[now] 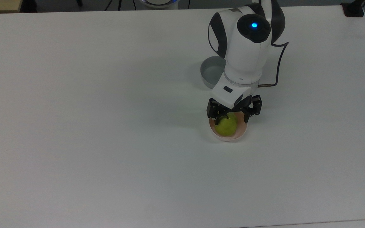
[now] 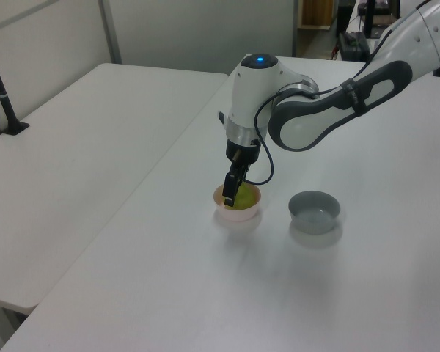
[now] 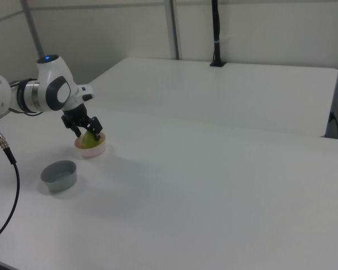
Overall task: Pick up a pear from the bowl
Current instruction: 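Lower the gripper around the pear and close on it, then lift the pear out of the pink bowl and carry it aside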
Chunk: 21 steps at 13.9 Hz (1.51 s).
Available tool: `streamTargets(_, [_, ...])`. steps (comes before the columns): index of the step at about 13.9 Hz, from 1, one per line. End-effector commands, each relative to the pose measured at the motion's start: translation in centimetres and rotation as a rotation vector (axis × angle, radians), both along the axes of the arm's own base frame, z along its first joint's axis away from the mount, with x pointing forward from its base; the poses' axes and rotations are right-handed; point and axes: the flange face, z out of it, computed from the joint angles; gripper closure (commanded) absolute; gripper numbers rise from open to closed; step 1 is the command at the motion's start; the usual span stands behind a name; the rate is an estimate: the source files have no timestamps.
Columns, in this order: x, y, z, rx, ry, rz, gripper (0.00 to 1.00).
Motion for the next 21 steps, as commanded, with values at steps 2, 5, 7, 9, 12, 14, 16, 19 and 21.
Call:
streamTargets(2, [0.1, 0.3, 0.3, -0.018, -0.022, -0.003, 0.84])
streamTargets(5, [0.1, 0.2, 0.8, -0.014, -0.026, -0.007, 0.93])
streamTargets(7, [0.3, -0.5, 2.1, -0.011, -0.038, -0.017, 0.98])
streamTargets(9, [0.5, -1.3, 3.7, -0.006, -0.057, -0.027, 0.98])
streamTargets(12, [0.2, -2.6, 7.4, 0.014, -0.068, -0.044, 0.98])
streamTargets(14, [-0.1, -6.6, 11.7, 0.035, -0.049, -0.084, 0.98])
streamTargets(16, [-0.8, -8.3, 13.4, 0.04, -0.008, -0.063, 0.98])
streamTargets(19, [-1.6, -14.8, 14.5, 0.034, 0.035, -0.049, 0.98])
streamTargets(21, [-2.4, -19.5, 14.3, 0.039, 0.064, -0.06, 0.98])
